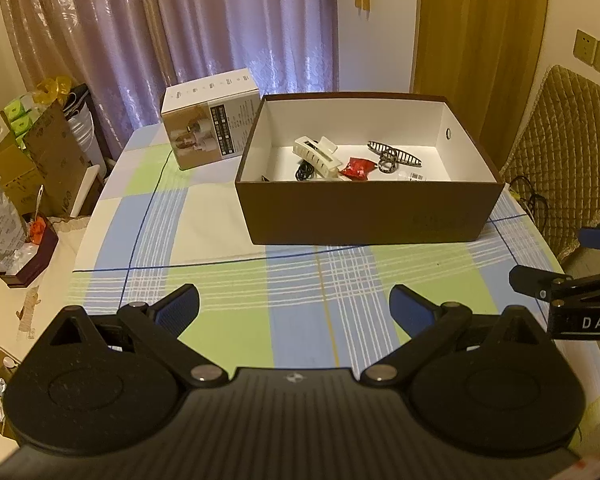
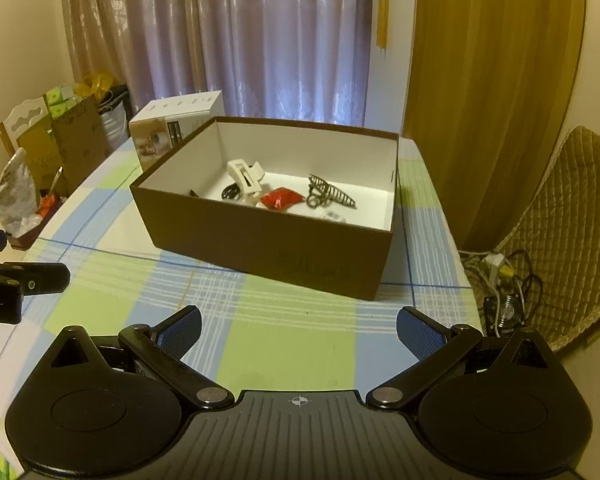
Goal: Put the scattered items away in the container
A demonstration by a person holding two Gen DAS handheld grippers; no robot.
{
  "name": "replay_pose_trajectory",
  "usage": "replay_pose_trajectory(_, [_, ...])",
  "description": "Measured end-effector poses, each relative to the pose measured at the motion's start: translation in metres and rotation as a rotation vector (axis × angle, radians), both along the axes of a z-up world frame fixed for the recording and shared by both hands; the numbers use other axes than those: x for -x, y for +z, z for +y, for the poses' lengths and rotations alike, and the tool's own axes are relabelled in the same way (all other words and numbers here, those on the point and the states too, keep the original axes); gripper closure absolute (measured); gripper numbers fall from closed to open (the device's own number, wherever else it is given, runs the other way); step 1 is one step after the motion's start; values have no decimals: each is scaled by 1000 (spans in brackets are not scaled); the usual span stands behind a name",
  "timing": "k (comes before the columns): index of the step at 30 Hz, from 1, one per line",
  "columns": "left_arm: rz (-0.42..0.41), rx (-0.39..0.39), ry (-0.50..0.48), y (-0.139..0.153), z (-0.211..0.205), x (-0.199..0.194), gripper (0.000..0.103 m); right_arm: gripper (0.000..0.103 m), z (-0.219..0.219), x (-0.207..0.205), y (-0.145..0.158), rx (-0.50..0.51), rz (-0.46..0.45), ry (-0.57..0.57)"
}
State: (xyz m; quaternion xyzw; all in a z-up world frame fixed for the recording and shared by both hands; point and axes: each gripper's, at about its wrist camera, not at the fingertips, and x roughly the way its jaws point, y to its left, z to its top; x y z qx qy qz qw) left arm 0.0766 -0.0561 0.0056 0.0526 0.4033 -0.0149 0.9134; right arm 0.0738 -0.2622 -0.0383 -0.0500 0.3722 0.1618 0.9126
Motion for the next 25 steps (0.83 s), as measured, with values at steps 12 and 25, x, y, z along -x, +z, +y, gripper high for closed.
replay_pose_trajectory(12, [15, 2, -11, -7, -3, 2, 3, 2, 1, 4, -5, 20, 6, -8])
replay_pose_trajectory(25, [-31, 8, -25, 0, -9, -3, 2, 2, 4, -1, -7, 21, 4, 10])
